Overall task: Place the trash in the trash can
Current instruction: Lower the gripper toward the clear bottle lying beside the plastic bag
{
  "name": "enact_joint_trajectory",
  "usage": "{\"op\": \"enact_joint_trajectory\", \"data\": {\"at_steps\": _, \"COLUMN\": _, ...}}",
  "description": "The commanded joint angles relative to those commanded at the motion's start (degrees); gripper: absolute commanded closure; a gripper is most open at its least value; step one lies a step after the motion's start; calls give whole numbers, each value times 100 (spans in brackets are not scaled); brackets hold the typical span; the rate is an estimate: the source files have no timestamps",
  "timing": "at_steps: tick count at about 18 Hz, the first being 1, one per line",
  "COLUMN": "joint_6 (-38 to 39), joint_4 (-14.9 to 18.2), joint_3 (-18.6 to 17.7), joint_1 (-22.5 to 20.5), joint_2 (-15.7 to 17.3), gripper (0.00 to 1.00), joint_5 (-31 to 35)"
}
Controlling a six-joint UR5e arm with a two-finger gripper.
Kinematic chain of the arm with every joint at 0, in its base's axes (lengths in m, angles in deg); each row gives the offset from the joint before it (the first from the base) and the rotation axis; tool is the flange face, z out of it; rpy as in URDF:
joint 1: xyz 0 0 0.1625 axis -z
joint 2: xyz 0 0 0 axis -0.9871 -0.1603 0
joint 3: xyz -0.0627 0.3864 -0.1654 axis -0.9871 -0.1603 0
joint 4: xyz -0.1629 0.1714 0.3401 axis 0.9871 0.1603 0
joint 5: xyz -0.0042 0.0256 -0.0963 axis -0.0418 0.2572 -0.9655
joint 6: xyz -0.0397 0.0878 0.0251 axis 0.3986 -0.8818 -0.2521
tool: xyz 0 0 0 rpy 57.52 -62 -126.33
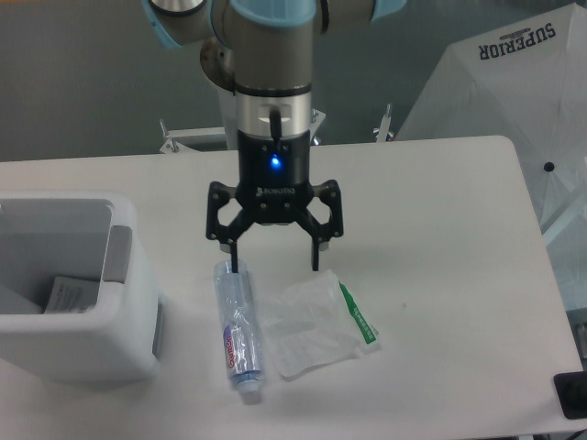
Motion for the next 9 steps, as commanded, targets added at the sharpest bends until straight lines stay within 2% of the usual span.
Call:
{"op": "enact_joint_trajectory", "data": {"at_steps": 7, "joint_6": -53, "joint_4": -26, "joint_3": 176, "joint_1": 35, "joint_2": -536, "gripper": 0, "joint_5": 659}}
{"op": "enact_joint_trajectory", "data": {"at_steps": 9, "joint_6": -53, "joint_4": -227, "joint_3": 177, "joint_1": 61, "joint_2": -738, "gripper": 0, "joint_5": 651}}
